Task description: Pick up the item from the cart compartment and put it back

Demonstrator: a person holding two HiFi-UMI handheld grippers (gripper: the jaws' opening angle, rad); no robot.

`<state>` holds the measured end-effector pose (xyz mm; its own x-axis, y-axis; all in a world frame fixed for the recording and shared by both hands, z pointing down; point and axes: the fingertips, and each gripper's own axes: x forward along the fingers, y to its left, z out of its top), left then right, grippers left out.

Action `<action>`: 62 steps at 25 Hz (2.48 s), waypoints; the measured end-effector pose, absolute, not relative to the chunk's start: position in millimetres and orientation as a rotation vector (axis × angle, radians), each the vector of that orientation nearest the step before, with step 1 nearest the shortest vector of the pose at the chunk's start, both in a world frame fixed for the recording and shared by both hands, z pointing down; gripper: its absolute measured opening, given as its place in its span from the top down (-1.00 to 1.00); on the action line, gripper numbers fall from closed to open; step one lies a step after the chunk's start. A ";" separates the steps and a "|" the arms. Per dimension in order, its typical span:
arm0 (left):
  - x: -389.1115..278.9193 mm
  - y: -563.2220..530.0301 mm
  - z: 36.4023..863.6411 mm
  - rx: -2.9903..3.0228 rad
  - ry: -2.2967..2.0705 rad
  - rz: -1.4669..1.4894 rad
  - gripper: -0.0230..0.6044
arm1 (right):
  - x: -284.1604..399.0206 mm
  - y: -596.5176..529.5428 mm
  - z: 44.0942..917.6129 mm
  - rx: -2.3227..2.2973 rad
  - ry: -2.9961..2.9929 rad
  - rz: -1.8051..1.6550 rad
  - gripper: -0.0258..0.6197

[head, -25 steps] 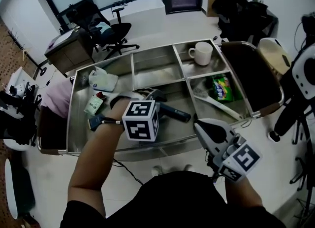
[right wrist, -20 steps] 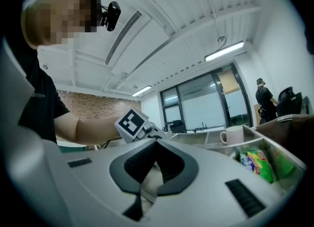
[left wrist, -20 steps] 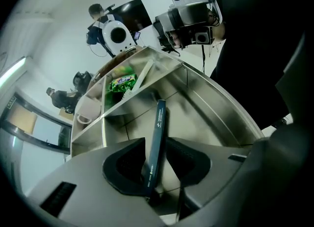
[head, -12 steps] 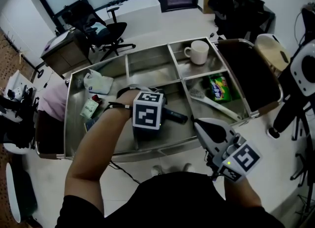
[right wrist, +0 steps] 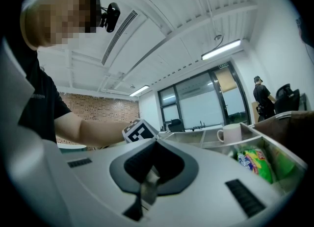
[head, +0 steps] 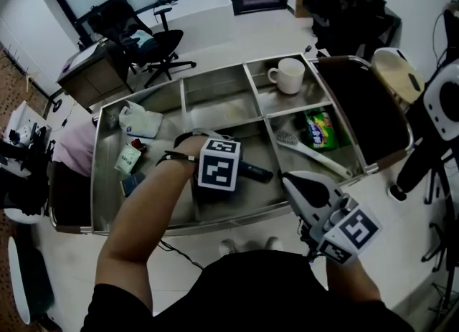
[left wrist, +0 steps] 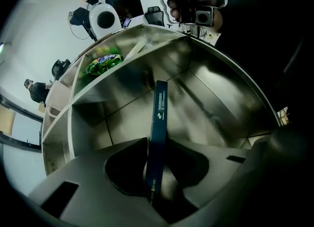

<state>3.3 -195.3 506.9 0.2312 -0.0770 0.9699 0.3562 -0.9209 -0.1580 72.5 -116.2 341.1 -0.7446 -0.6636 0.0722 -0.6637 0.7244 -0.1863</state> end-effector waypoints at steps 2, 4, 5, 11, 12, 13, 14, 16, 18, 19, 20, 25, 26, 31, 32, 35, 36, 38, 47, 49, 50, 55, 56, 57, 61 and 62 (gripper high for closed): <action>4.1 -194.8 507.3 -2.178 -0.259 -1.728 0.62 | 71.9 -117.8 341.6 1.125 -2.918 0.315 0.87; 5.4 -193.3 507.0 -2.185 -0.263 -1.719 0.64 | 71.2 -119.1 340.6 1.129 -2.923 0.303 0.87; 5.8 -192.6 506.7 -2.186 -0.264 -1.714 0.65 | 70.5 -119.0 340.6 1.125 -2.922 0.303 0.87; 4.7 -189.7 500.2 -2.216 -0.251 -1.695 0.66 | 66.9 -117.5 340.4 1.106 -2.921 0.307 0.87; 3.6 -190.1 498.4 -2.219 -0.242 -1.692 0.66 | 66.5 -117.2 340.5 1.104 -2.919 0.305 0.87; 2.6 -190.6 496.1 -2.223 -0.229 -1.686 0.66 | 65.9 -116.9 340.3 1.102 -2.918 0.303 0.87; 2.2 -190.9 493.0 -2.232 -0.213 -1.675 0.66 | 65.1 -116.5 339.9 1.099 -2.919 0.301 0.87; 2.9 -190.9 484.0 -2.264 -0.172 -1.637 0.66 | 63.2 -115.5 338.1 1.092 -2.926 0.291 0.87; 3.2 -191.4 473.2 -2.299 -0.118 -1.590 0.66 | 60.8 -114.3 335.8 1.084 -2.935 0.281 0.87; 2.4 -192.6 468.1 -2.318 -0.086 -1.567 0.66 | 59.5 -113.7 335.3 1.079 -2.934 0.279 0.87; 1.2 -193.7 463.0 -2.342 -0.055 -1.543 0.66 | 58.2 -113.4 335.0 1.073 -2.930 0.277 0.87; 1.4 -190.6 427.8 -2.506 0.089 -1.366 0.66 | 51.8 -112.4 331.5 1.056 -2.934 0.258 0.87; 1.2 -189.9 421.1 -2.529 0.122 -1.330 0.66 | 50.4 -112.1 330.9 1.052 -2.936 0.255 0.87; -5.7 -190.3 393.5 -2.633 0.324 -1.160 0.66 | 42.2 -112.5 328.3 1.035 -2.946 0.235 0.87; -8.3 -191.6 388.0 -2.654 0.385 -1.123 0.66 | 40.6 -112.3 327.2 1.029 -2.949 0.230 0.87; -15.5 -195.4 367.9 -2.716 0.572 -0.970 0.66 | 35.9 -110.4 326.5 1.003 -2.950 0.235 0.87; -17.5 -195.6 360.4 -2.736 0.627 -0.905 0.66 | 34.4 -110.1 326.3 0.998 -2.950 0.233 0.87; -19.8 -194.2 344.3 -2.782 0.718 -0.749 0.66 | 31.5 -109.7 326.3 0.989 -2.952 0.228 0.87; -39.2 -175.3 289.3 -2.946 1.069 -0.126 0.66 | 19.4 -112.9 322.7 0.970 -2.963 0.201 0.87; -45.7 -168.2 277.9 -2.922 1.125 -0.038 0.66 | 17.3 -112.0 318.5 0.968 -2.971 0.189 0.87; -49.6 -163.8 272.4 -2.904 1.154 0.004 0.66 | 16.4 -111.3 316.0 0.968 -2.977 0.181 0.87; -73.3 -132.5 255.5 -2.860 1.297 0.196 0.66 | 13.4 -109.0 308.7 0.965 -3.005 0.161 0.87; -77.4 -127.3 251.7 -2.838 1.322 0.238 0.66 | 13.0 -108.2 308.8 0.962 -3.004 0.163 0.87; -81.7 -122.1 249.2 -2.818 1.347 0.273 0.66 | 12.3 -107.5 307.4 0.963 -3.009 0.159 0.87; -92.5 -97.6 256.7 -2.836 1.407 0.387 0.66 | 8.7 -103.4 304.1 0.965 -3.033 0.146 0.87; -91.1 -91.8 261.1 -2.843 1.410 0.387 0.66 | 8.3 -102.3 305.4 0.959 -3.032 0.150 0.87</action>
